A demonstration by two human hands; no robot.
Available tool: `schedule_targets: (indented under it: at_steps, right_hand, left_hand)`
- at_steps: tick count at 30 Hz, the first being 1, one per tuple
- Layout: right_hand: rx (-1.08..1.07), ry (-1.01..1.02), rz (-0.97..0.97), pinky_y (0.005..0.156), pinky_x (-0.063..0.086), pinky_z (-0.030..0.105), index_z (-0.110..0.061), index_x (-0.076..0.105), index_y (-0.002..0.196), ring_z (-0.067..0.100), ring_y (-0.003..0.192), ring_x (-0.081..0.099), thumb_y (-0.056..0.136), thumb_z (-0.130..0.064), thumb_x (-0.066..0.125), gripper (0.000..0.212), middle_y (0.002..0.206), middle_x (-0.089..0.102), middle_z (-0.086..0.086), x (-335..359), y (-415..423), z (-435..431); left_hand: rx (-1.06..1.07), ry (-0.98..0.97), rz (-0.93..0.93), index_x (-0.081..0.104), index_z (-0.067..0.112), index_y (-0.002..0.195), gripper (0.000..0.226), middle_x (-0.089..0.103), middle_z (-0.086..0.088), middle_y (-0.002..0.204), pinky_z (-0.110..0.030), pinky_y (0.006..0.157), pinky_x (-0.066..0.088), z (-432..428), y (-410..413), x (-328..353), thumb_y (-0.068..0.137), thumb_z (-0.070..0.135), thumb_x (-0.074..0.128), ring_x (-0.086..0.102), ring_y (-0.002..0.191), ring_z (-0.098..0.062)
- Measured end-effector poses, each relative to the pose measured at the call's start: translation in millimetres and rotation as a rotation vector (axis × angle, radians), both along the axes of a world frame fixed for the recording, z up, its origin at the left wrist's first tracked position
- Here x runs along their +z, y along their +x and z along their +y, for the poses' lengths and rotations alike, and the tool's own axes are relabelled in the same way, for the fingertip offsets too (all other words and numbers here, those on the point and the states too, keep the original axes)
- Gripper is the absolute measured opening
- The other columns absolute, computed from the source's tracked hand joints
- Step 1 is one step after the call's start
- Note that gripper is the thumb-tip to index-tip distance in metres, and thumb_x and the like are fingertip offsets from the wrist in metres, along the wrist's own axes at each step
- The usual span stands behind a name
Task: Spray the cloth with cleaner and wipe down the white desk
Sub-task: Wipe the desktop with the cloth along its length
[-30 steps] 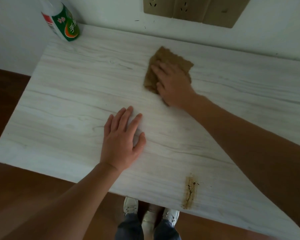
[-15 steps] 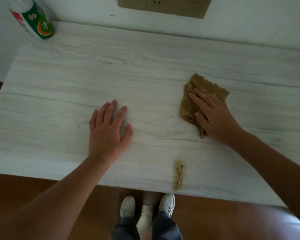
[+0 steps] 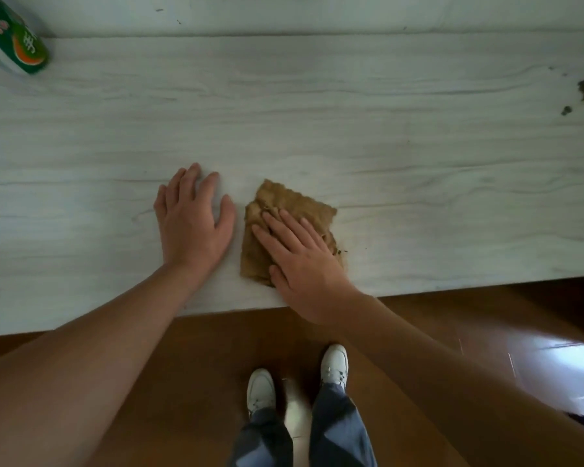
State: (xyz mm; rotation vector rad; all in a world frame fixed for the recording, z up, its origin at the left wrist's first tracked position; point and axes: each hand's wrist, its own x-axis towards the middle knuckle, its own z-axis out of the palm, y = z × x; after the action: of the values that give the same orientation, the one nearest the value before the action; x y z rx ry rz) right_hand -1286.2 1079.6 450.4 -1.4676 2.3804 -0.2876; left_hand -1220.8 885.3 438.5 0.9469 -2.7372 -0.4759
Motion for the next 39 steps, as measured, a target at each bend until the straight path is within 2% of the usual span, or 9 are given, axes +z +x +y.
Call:
schedule_targets:
  at_steps: [3, 6, 13, 20, 24, 28, 34, 36, 39]
  right_hand:
    - [-0.046, 0.012, 0.000, 0.127, -0.001, 0.044, -0.023, 0.011, 0.161, 0.021, 0.155, -0.005, 0.104, -0.030, 0.036, 0.063, 0.169, 0.006, 0.000, 4, 15, 5]
    - [-0.082, 0.014, 0.011, 0.126, -0.004, 0.043, -0.022, 0.009, 0.161, 0.023, 0.155, -0.006, 0.104, -0.028, 0.035, 0.063, 0.169, 0.004, 0.002, 7, 42, 1]
    - [-0.115, -0.066, 0.018, 0.127, 0.002, 0.041, -0.024, 0.020, 0.159, 0.018, 0.155, 0.004, 0.104, -0.033, 0.031, 0.058, 0.167, 0.017, -0.001, -4, 48, 11]
    - [-0.469, -0.025, 0.065, 0.127, 0.000, 0.037, -0.025, 0.016, 0.160, 0.014, 0.155, 0.004, 0.107, -0.034, 0.030, 0.056, 0.168, 0.014, -0.003, -5, -22, 74]
    - [-0.605, 0.010, 0.073, 0.127, -0.001, 0.042, -0.019, 0.015, 0.160, 0.020, 0.155, 0.002, 0.104, -0.032, 0.028, 0.060, 0.168, 0.011, 0.002, -4, -8, 53]
    - [-0.458, -0.048, 0.068, 0.125, 0.012, 0.051, -0.014, 0.027, 0.157, 0.028, 0.154, 0.012, 0.096, -0.029, 0.031, 0.063, 0.164, 0.025, 0.008, 0, 53, 3]
    - [-0.218, -0.068, 0.036, 0.127, 0.004, 0.042, -0.022, 0.022, 0.159, 0.019, 0.156, 0.005, 0.102, -0.033, 0.032, 0.060, 0.167, 0.019, 0.000, -5, 69, -5]
    - [-0.216, -0.049, 0.047, 0.127, 0.009, 0.044, -0.023, 0.023, 0.159, 0.019, 0.155, 0.009, 0.102, -0.035, 0.031, 0.059, 0.166, 0.021, 0.000, -7, 51, 17]
    - [-0.371, -0.054, 0.062, 0.127, 0.009, 0.042, -0.022, 0.028, 0.158, 0.018, 0.154, 0.013, 0.100, -0.035, 0.034, 0.060, 0.164, 0.027, 0.001, -9, 17, 61]
  left_hand:
    - [-0.021, 0.045, 0.074, 0.063, 0.011, 0.135, 0.052, 0.051, -0.014, 0.153, -0.052, 0.123, 0.026, 3, 12, 4, 0.100, 0.041, 0.039, 0.039, 0.147, -0.035]
    - [-0.153, -0.041, 0.035, 0.063, 0.010, 0.135, 0.052, 0.053, -0.015, 0.151, -0.056, 0.119, 0.033, 6, 41, 1, 0.101, 0.040, 0.039, 0.043, 0.144, -0.037]
    - [-0.242, -0.137, -0.068, 0.047, 0.014, 0.151, 0.061, 0.037, -0.013, 0.163, -0.056, 0.125, 0.020, 8, 60, -9, 0.100, 0.046, 0.038, 0.028, 0.153, -0.035]
    - [-0.234, -0.108, -0.009, 0.052, 0.012, 0.147, 0.059, 0.040, -0.015, 0.161, -0.057, 0.126, 0.019, 9, 62, -8, 0.099, 0.045, 0.042, 0.030, 0.152, -0.036]
    - [-0.222, -0.107, -0.009, 0.052, 0.012, 0.147, 0.059, 0.040, -0.015, 0.161, -0.056, 0.126, 0.018, 11, 61, -8, 0.099, 0.045, 0.043, 0.031, 0.152, -0.036]
    - [-0.214, -0.123, -0.005, 0.055, 0.012, 0.145, 0.059, 0.043, -0.016, 0.160, -0.056, 0.125, 0.021, 10, 61, -8, 0.097, 0.045, 0.044, 0.035, 0.150, -0.038]
    - [-0.224, -0.131, -0.014, 0.053, 0.012, 0.147, 0.058, 0.042, -0.015, 0.161, -0.055, 0.125, 0.020, 8, 61, -9, 0.099, 0.041, 0.040, 0.033, 0.151, -0.036]
    - [-0.220, -0.123, 0.004, 0.054, 0.012, 0.146, 0.056, 0.042, -0.015, 0.160, -0.054, 0.125, 0.019, 10, 61, -8, 0.099, 0.039, 0.041, 0.033, 0.151, -0.036]
    - [-0.222, -0.121, 0.010, 0.054, 0.011, 0.146, 0.055, 0.043, -0.015, 0.160, -0.055, 0.126, 0.019, 10, 62, -8, 0.099, 0.037, 0.042, 0.034, 0.151, -0.035]
